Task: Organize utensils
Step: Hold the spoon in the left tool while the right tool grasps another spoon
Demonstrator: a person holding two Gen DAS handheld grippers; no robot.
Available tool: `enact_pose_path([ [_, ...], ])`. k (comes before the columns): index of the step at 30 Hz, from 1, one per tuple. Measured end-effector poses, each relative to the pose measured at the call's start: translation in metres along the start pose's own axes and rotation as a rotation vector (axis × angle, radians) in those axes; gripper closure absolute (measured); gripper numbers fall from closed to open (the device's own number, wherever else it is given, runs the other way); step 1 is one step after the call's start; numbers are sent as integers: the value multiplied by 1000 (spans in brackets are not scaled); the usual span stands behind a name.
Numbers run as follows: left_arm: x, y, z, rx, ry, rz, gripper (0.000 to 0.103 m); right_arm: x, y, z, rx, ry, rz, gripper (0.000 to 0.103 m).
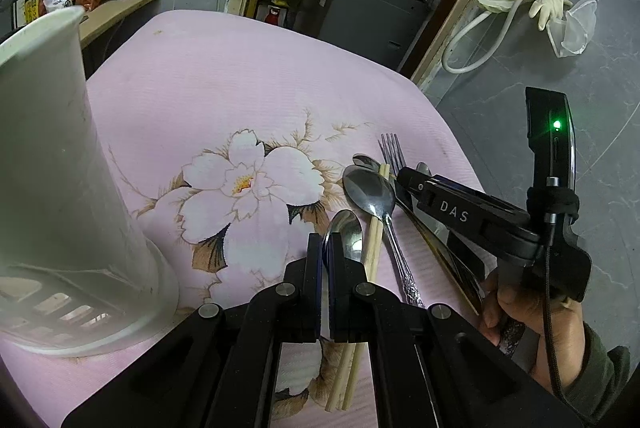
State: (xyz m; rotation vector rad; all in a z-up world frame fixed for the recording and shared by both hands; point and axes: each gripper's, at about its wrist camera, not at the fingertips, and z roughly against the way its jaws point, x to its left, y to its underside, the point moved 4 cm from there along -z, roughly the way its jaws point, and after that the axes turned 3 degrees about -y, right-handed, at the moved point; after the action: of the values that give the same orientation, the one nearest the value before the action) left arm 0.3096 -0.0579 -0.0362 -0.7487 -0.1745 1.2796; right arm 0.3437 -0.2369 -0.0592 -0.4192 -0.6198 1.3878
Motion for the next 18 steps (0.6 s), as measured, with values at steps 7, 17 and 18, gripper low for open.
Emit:
enact_pose_path([
  [7,1,0,0,2,1,-2,102,-14,-1,3,4,-63,-58,69],
  [17,0,0,0,5,2,-3,102,-12,2,4,2,-76,-20,72],
  [18,0,0,0,5,2,-3,102,-11,2,7,-4,-84,-10,72],
])
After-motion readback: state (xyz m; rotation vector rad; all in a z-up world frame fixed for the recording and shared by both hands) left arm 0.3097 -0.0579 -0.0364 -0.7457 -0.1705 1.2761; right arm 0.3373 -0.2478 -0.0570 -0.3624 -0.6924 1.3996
